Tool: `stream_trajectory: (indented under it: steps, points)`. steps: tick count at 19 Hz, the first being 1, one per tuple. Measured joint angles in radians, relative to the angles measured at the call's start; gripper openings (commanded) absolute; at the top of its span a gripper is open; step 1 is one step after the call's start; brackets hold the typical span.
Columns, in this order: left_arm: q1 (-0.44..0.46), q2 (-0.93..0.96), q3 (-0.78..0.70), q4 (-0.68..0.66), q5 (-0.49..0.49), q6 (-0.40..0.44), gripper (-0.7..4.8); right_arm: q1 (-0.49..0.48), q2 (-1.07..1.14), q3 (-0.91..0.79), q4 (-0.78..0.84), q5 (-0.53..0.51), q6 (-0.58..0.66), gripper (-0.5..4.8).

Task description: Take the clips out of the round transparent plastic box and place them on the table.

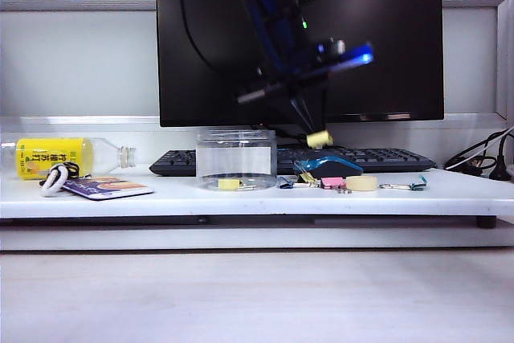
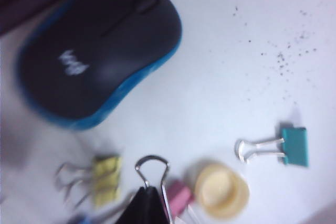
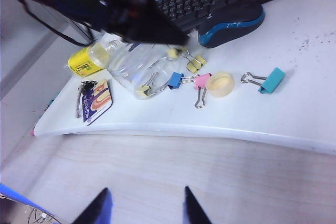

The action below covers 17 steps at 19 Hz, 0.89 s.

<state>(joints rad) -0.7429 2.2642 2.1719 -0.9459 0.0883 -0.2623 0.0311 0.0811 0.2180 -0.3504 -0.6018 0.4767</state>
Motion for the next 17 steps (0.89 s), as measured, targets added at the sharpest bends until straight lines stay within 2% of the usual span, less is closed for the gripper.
stream_trajectory:
  steps: [12, 13, 15, 17]
  points:
    - [-0.001, 0.05, 0.0, 0.098, 0.026, 0.0, -0.01, 0.0, 0.0, 0.0, 0.0, 0.0, 0.0, 1.76]
    - [-0.001, 0.05, 0.0, 0.098, 0.026, 0.0, 0.06, 0.0, 0.0, 0.0, 0.0, 0.0, 0.0, 1.76]
    - [-0.001, 0.05, 0.0, 0.099, 0.026, 0.0, 0.67, 0.0, 0.0, 0.0, 0.0, 0.0, 0.0, 1.76]
    - [-0.001, 0.05, 0.0, 0.101, 0.027, 0.0, 0.67, 0.0, 0.0, 0.0, 0.0, 0.0, 0.0, 1.76]
